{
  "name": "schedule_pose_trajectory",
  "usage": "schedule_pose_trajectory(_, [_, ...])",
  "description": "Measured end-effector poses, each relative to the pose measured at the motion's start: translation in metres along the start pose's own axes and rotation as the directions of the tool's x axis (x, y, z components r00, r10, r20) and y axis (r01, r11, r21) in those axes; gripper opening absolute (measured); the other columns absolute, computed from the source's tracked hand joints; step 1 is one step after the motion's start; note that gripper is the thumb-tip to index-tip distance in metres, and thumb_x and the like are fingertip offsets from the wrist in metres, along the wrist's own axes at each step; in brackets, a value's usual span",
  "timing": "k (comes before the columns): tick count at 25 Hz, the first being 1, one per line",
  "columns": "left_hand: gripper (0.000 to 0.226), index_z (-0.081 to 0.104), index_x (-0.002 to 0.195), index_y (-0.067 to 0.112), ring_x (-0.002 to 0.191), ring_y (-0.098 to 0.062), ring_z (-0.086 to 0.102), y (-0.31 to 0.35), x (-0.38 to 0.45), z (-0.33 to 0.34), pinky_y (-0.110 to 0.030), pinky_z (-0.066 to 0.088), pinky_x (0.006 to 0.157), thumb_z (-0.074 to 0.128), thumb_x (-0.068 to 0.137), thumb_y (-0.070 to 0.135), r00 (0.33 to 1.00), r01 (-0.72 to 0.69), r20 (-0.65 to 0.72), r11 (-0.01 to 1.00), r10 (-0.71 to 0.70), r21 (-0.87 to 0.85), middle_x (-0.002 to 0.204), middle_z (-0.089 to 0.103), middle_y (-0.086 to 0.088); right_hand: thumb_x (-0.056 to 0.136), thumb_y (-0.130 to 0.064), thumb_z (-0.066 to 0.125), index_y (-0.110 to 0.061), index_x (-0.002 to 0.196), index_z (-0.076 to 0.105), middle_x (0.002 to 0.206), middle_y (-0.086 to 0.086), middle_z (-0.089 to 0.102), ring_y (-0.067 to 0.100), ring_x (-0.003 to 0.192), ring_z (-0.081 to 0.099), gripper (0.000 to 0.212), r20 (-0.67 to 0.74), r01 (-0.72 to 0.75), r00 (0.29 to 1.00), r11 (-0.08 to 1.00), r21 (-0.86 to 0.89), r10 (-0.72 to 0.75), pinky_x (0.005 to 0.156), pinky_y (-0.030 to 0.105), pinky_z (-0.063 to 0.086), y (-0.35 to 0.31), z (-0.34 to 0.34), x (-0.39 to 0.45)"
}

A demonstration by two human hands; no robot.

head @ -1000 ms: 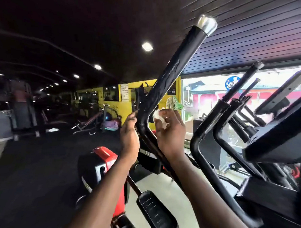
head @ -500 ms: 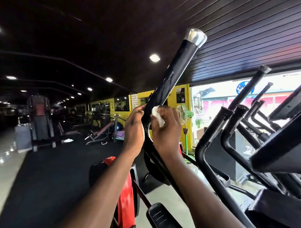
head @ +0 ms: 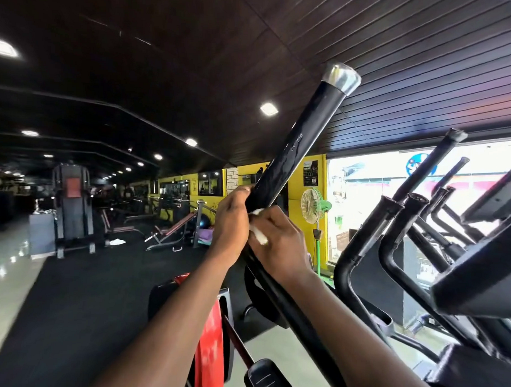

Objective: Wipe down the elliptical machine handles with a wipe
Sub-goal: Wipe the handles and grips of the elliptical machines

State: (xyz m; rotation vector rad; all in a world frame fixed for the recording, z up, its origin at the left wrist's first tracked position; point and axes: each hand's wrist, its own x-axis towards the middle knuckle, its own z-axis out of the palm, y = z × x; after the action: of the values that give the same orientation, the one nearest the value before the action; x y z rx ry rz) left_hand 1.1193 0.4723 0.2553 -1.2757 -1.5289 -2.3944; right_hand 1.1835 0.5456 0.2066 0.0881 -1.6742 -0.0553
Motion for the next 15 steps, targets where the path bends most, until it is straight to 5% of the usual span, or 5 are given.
schedule_pose_trajectory(4, [0.03, 0.062, 0.078, 0.028, 0.08, -0.005, 0.058, 0.009, -0.005, 0.005, -0.023, 0.044, 0.072, 0.041, 0.1, 0.025, 1.0, -0.007, 0.004, 0.998, 0.007, 0.061, 0.079, 0.062, 0.012, 0.081, -0.011, 0.066, -0.013, 0.098, 0.073, 0.087, 0.006, 0.061, 0.01, 0.073, 0.056, 0.019, -0.355, -0.101, 0.928, 0.993, 0.061, 0.116, 0.063, 0.022, 0.05, 0.012, -0.036, 0.055])
schedule_pose_trajectory(6, [0.026, 0.064, 0.083, 0.027, 0.098, -0.015, 0.061, 0.009, 0.0, 0.007, -0.031, 0.042, 0.085, 0.043, 0.098, 0.032, 1.0, 0.013, -0.024, 0.998, -0.012, 0.062, 0.094, 0.064, 0.005, 0.081, -0.009, 0.067, -0.013, 0.1, 0.074, 0.087, 0.007, 0.059, 0.012, 0.073, 0.055, 0.02, -0.43, -0.143, 0.888, 0.987, 0.077, 0.162, 0.062, 0.019, 0.044, 0.008, -0.042, 0.068])
schedule_pose_trajectory(8, [0.032, 0.072, 0.088, 0.02, 0.108, -0.031, 0.061, 0.01, 0.005, 0.008, -0.034, 0.043, 0.085, 0.045, 0.093, 0.035, 1.0, 0.01, -0.019, 1.0, -0.01, 0.014, 0.097, 0.069, -0.01, 0.078, -0.008, 0.073, -0.013, 0.098, 0.074, 0.087, 0.005, 0.058, 0.016, 0.073, 0.058, 0.021, -0.251, -0.072, 0.966, 0.997, -0.013, 0.067, 0.059, 0.025, 0.05, 0.004, -0.026, 0.05])
schedule_pose_trajectory(11, [0.038, 0.076, 0.087, 0.025, 0.097, -0.025, 0.067, 0.014, 0.005, 0.008, -0.033, 0.047, 0.079, 0.04, 0.09, 0.037, 0.998, 0.002, 0.059, 1.0, -0.002, -0.008, 0.091, 0.074, -0.004, 0.075, -0.016, 0.073, -0.011, 0.089, 0.074, 0.083, 0.003, 0.058, 0.017, 0.069, 0.059, 0.014, 0.056, 0.158, 0.987, 0.974, -0.164, -0.151, 0.05, 0.03, 0.055, 0.006, -0.015, 0.024])
schedule_pose_trajectory(15, [0.039, 0.073, 0.08, 0.028, 0.093, -0.007, 0.062, 0.018, 0.006, 0.012, -0.027, 0.04, 0.079, 0.038, 0.09, 0.045, 0.996, -0.025, 0.081, 1.0, 0.024, 0.016, 0.094, 0.072, 0.003, 0.083, -0.016, 0.063, -0.012, 0.103, 0.074, 0.083, 0.008, 0.057, 0.016, 0.064, 0.054, 0.023, -0.352, -0.012, 0.936, 0.998, -0.065, -0.011, 0.054, 0.02, 0.044, 0.016, -0.054, 0.085])
